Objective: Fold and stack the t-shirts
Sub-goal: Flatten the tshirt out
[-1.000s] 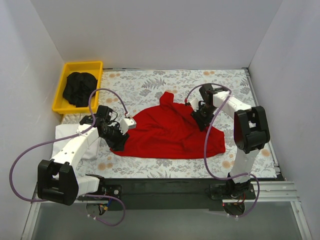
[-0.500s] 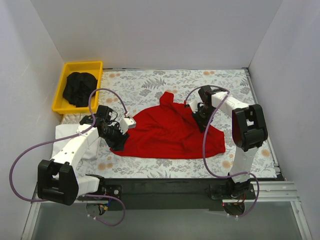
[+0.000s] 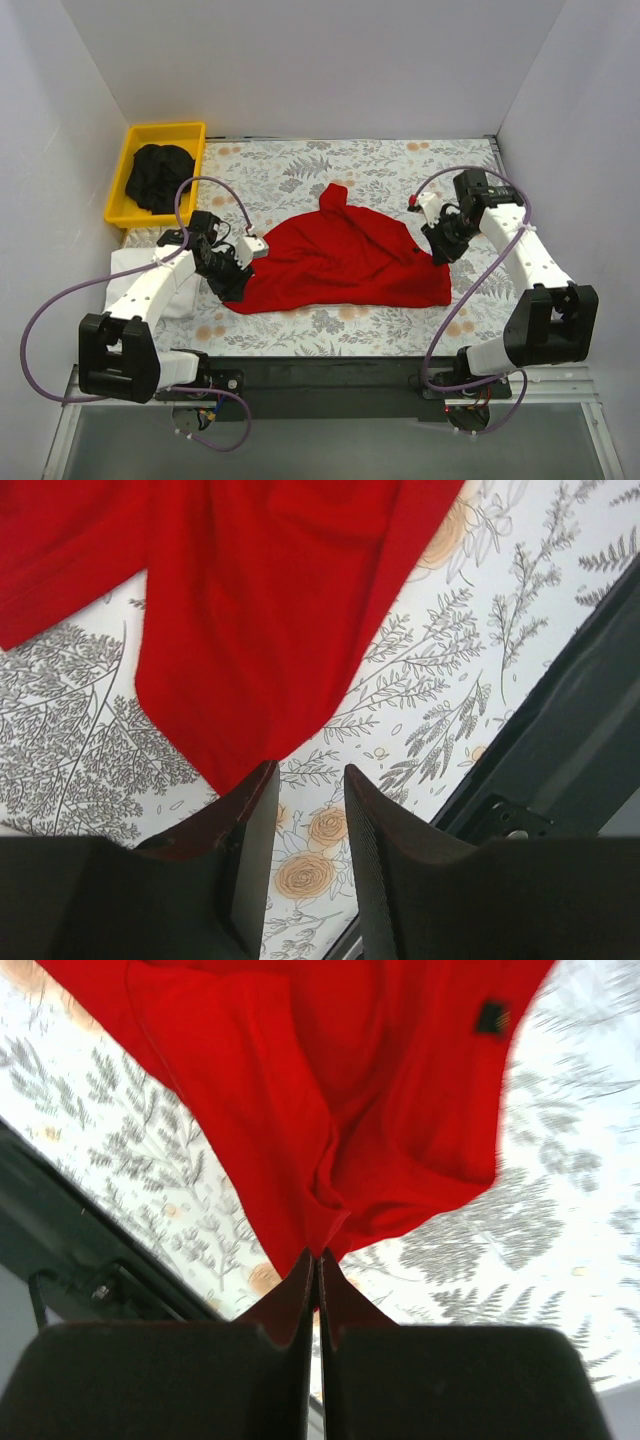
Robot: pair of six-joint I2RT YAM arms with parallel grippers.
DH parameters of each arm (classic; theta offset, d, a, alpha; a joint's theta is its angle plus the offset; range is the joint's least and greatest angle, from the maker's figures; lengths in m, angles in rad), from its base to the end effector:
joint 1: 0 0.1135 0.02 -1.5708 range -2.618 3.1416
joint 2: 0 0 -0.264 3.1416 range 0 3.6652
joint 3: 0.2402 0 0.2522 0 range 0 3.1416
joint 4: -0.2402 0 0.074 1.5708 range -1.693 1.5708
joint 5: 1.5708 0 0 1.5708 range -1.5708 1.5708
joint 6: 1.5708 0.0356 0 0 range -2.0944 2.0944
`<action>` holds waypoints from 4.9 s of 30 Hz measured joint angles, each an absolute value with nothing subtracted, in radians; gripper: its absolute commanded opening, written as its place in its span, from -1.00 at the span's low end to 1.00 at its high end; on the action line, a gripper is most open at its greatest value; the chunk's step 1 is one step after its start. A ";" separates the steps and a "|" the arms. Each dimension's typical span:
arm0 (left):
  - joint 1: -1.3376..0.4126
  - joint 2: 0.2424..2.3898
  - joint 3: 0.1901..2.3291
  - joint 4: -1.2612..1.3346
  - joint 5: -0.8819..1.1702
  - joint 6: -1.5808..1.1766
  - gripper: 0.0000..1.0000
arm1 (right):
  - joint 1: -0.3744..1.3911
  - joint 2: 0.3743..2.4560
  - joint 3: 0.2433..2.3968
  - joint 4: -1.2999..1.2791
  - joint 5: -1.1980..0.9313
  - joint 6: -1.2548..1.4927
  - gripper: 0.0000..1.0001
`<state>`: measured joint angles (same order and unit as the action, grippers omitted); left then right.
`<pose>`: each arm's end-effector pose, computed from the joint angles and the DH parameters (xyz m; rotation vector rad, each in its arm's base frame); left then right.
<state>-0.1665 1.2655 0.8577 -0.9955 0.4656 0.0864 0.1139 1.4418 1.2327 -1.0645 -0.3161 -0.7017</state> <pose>0.2014 -0.0501 0.2189 0.4250 2.8832 -0.7001 0.2667 0.0416 0.2800 -1.1518 2.5005 0.3005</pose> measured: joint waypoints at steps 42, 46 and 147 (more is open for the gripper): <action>-0.167 1.295 0.627 -0.790 0.363 0.889 -1.00 | 0.104 1.488 1.205 -1.129 -0.319 -0.724 -0.97; -0.167 1.298 0.644 -0.797 0.378 0.830 -1.00 | 0.100 1.488 1.245 -1.134 -0.347 -0.703 -0.97; -0.043 1.988 1.576 -0.542 0.338 -0.231 -0.25 | -0.027 1.924 1.763 -0.673 -0.169 -0.612 -0.67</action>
